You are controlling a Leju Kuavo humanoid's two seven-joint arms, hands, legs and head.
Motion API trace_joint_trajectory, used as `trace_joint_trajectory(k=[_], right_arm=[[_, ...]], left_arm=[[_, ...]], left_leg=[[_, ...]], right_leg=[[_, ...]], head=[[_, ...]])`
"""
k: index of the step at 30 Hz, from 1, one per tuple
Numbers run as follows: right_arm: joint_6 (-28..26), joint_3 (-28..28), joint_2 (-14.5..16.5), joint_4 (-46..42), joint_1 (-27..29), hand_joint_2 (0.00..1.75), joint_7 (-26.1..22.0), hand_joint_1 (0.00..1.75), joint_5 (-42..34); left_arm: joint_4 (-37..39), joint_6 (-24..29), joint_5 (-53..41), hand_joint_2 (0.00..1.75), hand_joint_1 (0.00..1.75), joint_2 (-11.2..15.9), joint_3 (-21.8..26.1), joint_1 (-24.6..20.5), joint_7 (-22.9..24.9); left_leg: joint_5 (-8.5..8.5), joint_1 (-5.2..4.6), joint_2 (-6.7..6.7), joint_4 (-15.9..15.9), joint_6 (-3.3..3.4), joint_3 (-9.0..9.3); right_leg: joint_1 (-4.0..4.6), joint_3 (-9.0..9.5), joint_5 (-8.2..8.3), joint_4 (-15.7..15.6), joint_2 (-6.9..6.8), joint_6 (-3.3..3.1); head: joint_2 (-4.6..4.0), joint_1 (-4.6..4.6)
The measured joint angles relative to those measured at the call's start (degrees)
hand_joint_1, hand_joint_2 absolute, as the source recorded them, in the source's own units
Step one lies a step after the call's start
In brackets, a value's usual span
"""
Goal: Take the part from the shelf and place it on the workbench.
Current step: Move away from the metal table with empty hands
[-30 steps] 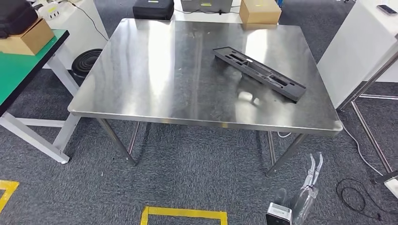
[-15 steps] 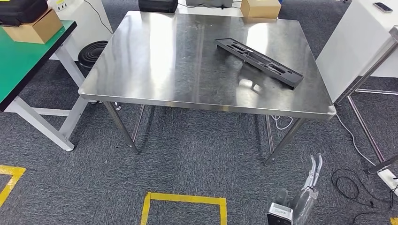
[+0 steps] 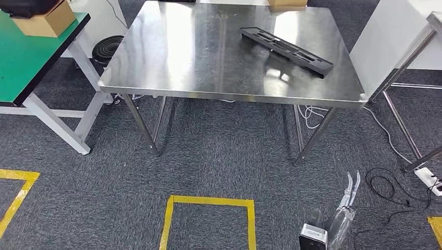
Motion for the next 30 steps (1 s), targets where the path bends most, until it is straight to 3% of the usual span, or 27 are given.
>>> trace_joint_trajectory(k=[1,2,4,6,7,8,9,10,11,13,14,16,17,19,21,22,23,24,26,28,29,30], right_arm=[[0.00,-0.04,-0.05,0.11,0.07,0.00,0.01,0.00,-0.17],[0.00,-0.08,-0.09,0.21,0.16,0.00,0.01,0.00,-0.37],[0.00,-0.14,-0.14,0.37,0.24,0.00,0.02,0.00,-0.66],[0.00,-0.20,-0.15,0.48,0.28,0.00,0.01,0.00,-0.75],[0.00,-0.24,-0.15,0.57,0.29,0.00,0.01,0.00,-0.77],[0.00,-0.29,-0.16,0.66,0.32,0.00,0.01,0.00,-0.78],[0.00,-0.34,-0.16,0.73,0.35,0.00,0.01,0.00,-0.79],[0.00,-0.38,-0.17,0.76,0.36,0.00,0.01,0.00,-0.79],[0.00,-0.43,-0.16,0.76,0.38,0.00,0.01,0.00,-0.78],[0.00,-0.53,-0.15,0.75,0.36,0.00,0.01,0.00,-0.76],[0.00,-0.57,-0.15,0.75,0.36,0.00,0.01,0.00,-0.75],[0.00,-0.65,-0.16,0.75,0.38,0.00,0.01,0.00,-0.77],[0.00,-0.68,-0.18,0.75,0.42,0.00,0.01,0.00,-0.80],[0.00,-0.73,-0.23,0.75,0.46,0.00,0.01,0.00,-0.90],[0.00,-0.78,-0.34,0.75,0.50,0.00,0.01,0.00,-1.03],[0.00,-0.81,-0.41,0.76,0.53,0.00,0.01,0.00,-1.07],[0.00,-0.85,-0.48,0.76,0.57,0.00,0.01,0.00,-1.10],[0.00,-0.90,-0.52,0.77,0.59,0.00,0.01,0.00,-1.11],[0.00,-1.01,-0.55,0.77,0.61,0.00,0.01,0.00,-1.11],[0.00,-1.06,-0.55,0.77,0.54,0.00,0.01,0.00,-1.11],[0.00,-1.08,-0.54,0.78,0.54,0.00,0.00,0.00,-1.10],[0.00,-1.09,-0.56,0.79,0.58,0.00,0.00,0.00,-1.10]], left_arm=[[0.01,-0.01,-0.01,0.00,0.00,0.07,0.00,0.10,0.00],[0.03,-0.01,-0.03,0.00,0.00,0.15,0.00,0.23,0.01],[0.09,-0.01,-0.07,0.00,0.00,0.25,0.01,0.56,0.02],[0.15,-0.06,-0.13,0.00,0.00,0.25,0.01,0.70,0.01],[0.16,-0.10,-0.20,0.00,0.00,0.26,0.01,0.72,0.01],[0.17,-0.15,-0.31,0.00,0.00,0.27,0.00,0.71,0.00],[0.17,-0.20,-0.39,0.00,0.00,0.29,0.00,0.70,0.00],[0.17,-0.27,-0.49,0.00,0.00,0.31,-0.01,0.69,0.00],[0.17,-0.35,-0.55,0.00,0.00,0.33,-0.02,0.64,0.00],[0.16,-0.48,-0.62,0.00,0.00,0.39,-0.04,0.49,-0.01],[0.16,-0.51,-0.64,0.00,0.00,0.40,-0.04,0.42,-0.01],[0.19,-0.54,-0.67,0.00,0.00,0.39,-0.04,0.38,0.00],[0.20,-0.56,-0.68,0.00,0.00,0.35,-0.04,0.36,0.00],[0.24,-0.62,-0.68,0.00,0.00,0.27,-0.04,0.26,-0.01],[0.23,-0.66,-0.68,0.00,0.00,0.27,-0.05,0.19,-0.02],[0.23,-0.66,-0.68,0.00,0.00,0.28,-0.06,0.18,-0.02],[0.23,-0.68,-0.68,0.00,0.00,0.28,-0.07,0.17,-0.02],[0.24,-0.73,-0.68,0.00,0.00,0.27,-0.07,0.17,-0.02],[0.25,-0.83,-0.68,0.00,0.00,0.21,-0.07,0.16,-0.02],[0.26,-0.87,-0.68,0.00,0.00,0.17,-0.08,0.15,-0.03],[0.26,-0.86,-0.68,0.00,0.00,0.17,-0.09,0.14,-0.04],[0.26,-0.86,-0.68,0.00,0.00,0.17,-0.09,0.17,-0.05]], left_leg=[[0.22,0.22,-0.07,-0.04,-0.27,-0.20],[-0.69,0.46,-0.16,0.48,-0.58,-0.53],[-6.09,1.00,-0.36,4.54,-1.38,-1.66],[-11.95,1.36,-0.43,12.08,-2.13,-2.98],[-12.92,1.54,-0.45,15.32,-2.41,-3.15],[-12.48,1.72,-0.44,17.06,-2.62,-2.61],[-11.10,1.91,-0.44,16.80,-2.75,-1.11],[-9.63,2.09,-0.44,14.44,-2.79,1.39],[-9.34,2.21,-0.53,10.89,-2.77,4.30],[-10.52,2.05,-0.81,4.23,-2.50,8.70],[-11.35,1.83,-0.93,2.60,-2.27,9.42],[-10.79,1.54,-0.82,1.53,-1.19,9.09],[-10.14,1.50,-0.66,1.09,-0.51,8.67],[-8.57,1.55,-0.30,0.30,0.73,7.32],[-7.14,1.33,-0.16,0.29,1.18,5.54],[-6.34,1.27,-0.09,0.32,1.19,4.52],[-5.53,1.23,-0.01,0.37,1.11,3.57],[-4.66,1.21,0.05,0.43,0.94,2.55],[-3.03,1.20,0.07,0.61,0.42,0.83],[-1.57,1.03,0.01,0.78,-0.30,-0.39],[-0.80,0.98,0.01,0.69,-0.65,-0.65],[-0.02,0.99,0.01,0.44,-1.01,-0.77]], right_leg=[[-0.31,-0.49,0.51,0.19,-0.08,-0.40],[-0.55,-0.87,1.09,0.25,-0.18,-0.85],[-0.90,-1.82,2.38,0.27,-0.45,-1.88],[-0.71,-3.21,3.65,0.40,-0.59,-2.34],[-0.66,-3.98,4.24,0.62,-0.64,-2.25],[-0.68,-4.84,4.73,0.98,-0.67,-2.08],[-0.73,-5.76,5.13,1.54,-0.66,-1.89],[-0.81,-6.65,5.40,2.22,-0.62,-1.69],[-0.86,-7.54,5.61,2.88,-0.58,-1.45],[-0.69,-8.78,6.12,3.79,-0.59,-0.73],[-0.62,-9.14,6.44,3.93,-0.64,-0.25],[-0.55,-9.58,7.11,4.00,-0.70,0.74],[-0.57,-10.04,6.69,4.44,-0.64,0.94],[-0.52,-11.73,3.19,7.91,-0.45,0.59],[-0.68,-13.89,-1.72,14.41,-0.28,0.12],[-0.80,-14.47,-2.93,17.54,-0.25,0.35],[-0.89,-14.27,-2.81,19.44,-0.22,0.90],[-0.97,-13.20,-1.61,19.70,-0.21,1.61],[-1.21,-8.18,1.08,14.31,-0.21,2.51],[-0.97,-2.21,0.53,5.37,-0.14,2.10],[-0.75,-0.66,-0.19,2.41,-0.08,1.62],[-0.45,-0.30,-0.51,1.00,-0.02,1.13]], head=[[0.00,-0.11],[0.00,-0.12],[0.00,-0.25],[0.00,-0.36],[0.00,-0.35],[0.00,-0.37],[0.00,-0.37],[0.00,-0.40],[0.00,-0.41],[0.00,-0.39],[0.00,-0.40],[0.00,-0.36],[0.00,-0.36],[0.00,-0.14],[0.00,0.07],[0.00,0.10],[0.00,0.12],[0.00,0.15],[0.00,0.18],[0.00,0.08],[0.00,0.00],[0.00,-0.12]])
